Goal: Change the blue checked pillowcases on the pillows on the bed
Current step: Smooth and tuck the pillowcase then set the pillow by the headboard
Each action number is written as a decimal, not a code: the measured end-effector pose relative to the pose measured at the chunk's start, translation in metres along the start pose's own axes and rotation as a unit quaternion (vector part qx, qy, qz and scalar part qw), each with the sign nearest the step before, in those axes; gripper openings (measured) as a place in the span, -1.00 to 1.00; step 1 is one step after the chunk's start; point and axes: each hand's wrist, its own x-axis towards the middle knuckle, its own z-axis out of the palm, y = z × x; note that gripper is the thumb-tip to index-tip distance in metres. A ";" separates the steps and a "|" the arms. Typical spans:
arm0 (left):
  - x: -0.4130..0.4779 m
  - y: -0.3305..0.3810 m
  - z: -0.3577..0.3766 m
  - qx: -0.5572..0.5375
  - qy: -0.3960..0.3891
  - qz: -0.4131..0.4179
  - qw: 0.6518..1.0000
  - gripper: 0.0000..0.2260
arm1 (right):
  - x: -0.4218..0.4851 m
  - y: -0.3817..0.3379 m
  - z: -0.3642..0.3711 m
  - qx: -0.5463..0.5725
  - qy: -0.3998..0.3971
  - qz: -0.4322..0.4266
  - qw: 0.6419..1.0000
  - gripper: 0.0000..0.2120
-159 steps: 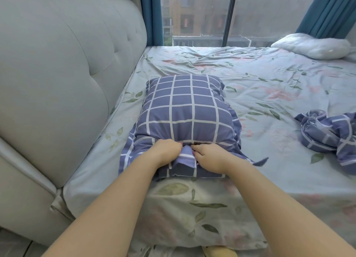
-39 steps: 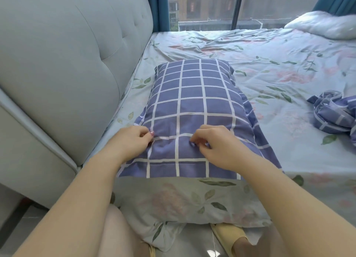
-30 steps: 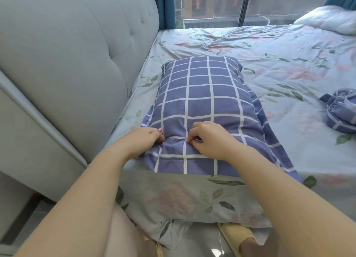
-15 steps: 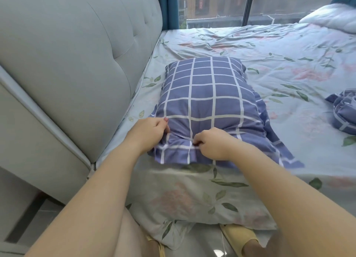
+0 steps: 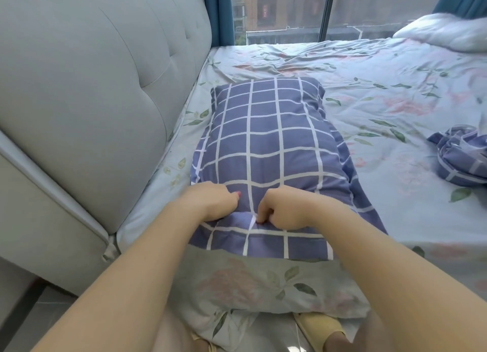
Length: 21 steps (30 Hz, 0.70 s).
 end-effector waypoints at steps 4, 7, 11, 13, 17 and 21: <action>-0.004 0.003 0.008 -0.030 -0.015 0.008 0.999 -0.42 | 0.010 0.003 0.004 -0.043 -0.011 -0.006 0.999 -0.61; -0.007 0.004 0.009 -0.028 -0.023 0.018 0.999 -0.48 | 0.011 0.002 0.008 -0.071 -0.021 0.001 0.997 -0.64; -0.008 0.006 -0.004 -0.005 0.022 -0.016 1.000 -0.51 | -0.004 0.001 0.007 0.009 0.018 -0.003 1.000 -0.64; -0.014 0.012 -0.002 0.034 0.080 -0.030 0.996 -0.50 | -0.018 0.005 0.003 0.065 0.042 -0.015 0.997 -0.65; -0.026 0.026 0.008 -0.040 0.250 0.084 0.964 -0.52 | -0.046 0.017 -0.009 0.153 0.200 -0.022 0.968 -0.65; -0.028 0.043 0.004 -0.235 0.158 0.251 0.926 -0.67 | -0.066 0.038 -0.019 0.108 0.240 0.077 0.962 -0.67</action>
